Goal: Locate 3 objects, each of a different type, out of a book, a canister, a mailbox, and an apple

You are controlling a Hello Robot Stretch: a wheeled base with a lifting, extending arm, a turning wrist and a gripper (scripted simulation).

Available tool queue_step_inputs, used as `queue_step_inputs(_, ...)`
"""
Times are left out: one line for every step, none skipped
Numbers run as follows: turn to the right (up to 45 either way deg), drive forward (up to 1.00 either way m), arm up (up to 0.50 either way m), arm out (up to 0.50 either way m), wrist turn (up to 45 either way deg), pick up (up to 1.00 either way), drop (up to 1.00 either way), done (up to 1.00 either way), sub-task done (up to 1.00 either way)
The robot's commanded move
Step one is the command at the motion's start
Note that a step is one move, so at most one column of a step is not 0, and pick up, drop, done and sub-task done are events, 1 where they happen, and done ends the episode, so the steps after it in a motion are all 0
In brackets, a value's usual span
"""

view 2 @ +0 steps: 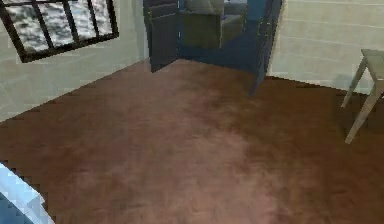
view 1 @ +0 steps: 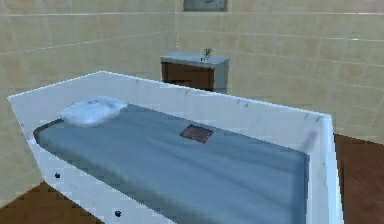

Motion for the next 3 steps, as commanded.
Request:
queue_step_inputs(0.0,0.00,0.00,0.00,0.0,0.00,0.00,0.00,1.00)
queue_step_inputs(-45.0,0.00,0.00,0.00,0.0,0.00,0.00,0.00,0.00)
queue_step_inputs(-45.0,0.00,0.00,0.00,0.0,0.00,0.00,0.00,0.00)
